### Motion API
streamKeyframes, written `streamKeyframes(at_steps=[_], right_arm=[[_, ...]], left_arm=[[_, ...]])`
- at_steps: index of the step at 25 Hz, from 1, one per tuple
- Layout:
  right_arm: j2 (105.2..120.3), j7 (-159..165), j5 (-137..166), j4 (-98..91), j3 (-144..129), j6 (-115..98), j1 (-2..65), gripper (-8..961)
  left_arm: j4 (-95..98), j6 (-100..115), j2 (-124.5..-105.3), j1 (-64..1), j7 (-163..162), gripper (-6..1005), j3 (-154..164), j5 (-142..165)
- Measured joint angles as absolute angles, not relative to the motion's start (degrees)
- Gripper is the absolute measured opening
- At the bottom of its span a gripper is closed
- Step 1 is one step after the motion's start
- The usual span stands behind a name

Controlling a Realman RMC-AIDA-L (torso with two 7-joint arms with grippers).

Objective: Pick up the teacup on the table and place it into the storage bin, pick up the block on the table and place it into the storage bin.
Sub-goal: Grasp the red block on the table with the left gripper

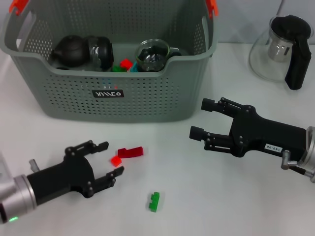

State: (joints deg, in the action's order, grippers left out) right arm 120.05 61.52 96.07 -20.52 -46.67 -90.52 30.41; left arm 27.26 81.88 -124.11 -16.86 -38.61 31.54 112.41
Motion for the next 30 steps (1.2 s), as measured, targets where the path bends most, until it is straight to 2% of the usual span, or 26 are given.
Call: streamKeyframes(at_steps=[2,13,30], right_arm=[[120.05,61.5,96.1,-20.5,-46.7,-90.5,30.4,909],[120.06,61.5,96.1,-20.6,-46.6,-90.5,30.3,909],[120.06,61.5,96.1,-20.6,-46.6,-90.9,30.1,909]], left_arm=[[25.7,80.6,-124.19,-17.1,-36.0,753,31.6,112.5],[20.5,74.1,-124.32,-19.6,-32.8,568,30.8,112.0],[20.0,71.6,-124.08,-20.0,-36.9,508,30.8,112.0]])
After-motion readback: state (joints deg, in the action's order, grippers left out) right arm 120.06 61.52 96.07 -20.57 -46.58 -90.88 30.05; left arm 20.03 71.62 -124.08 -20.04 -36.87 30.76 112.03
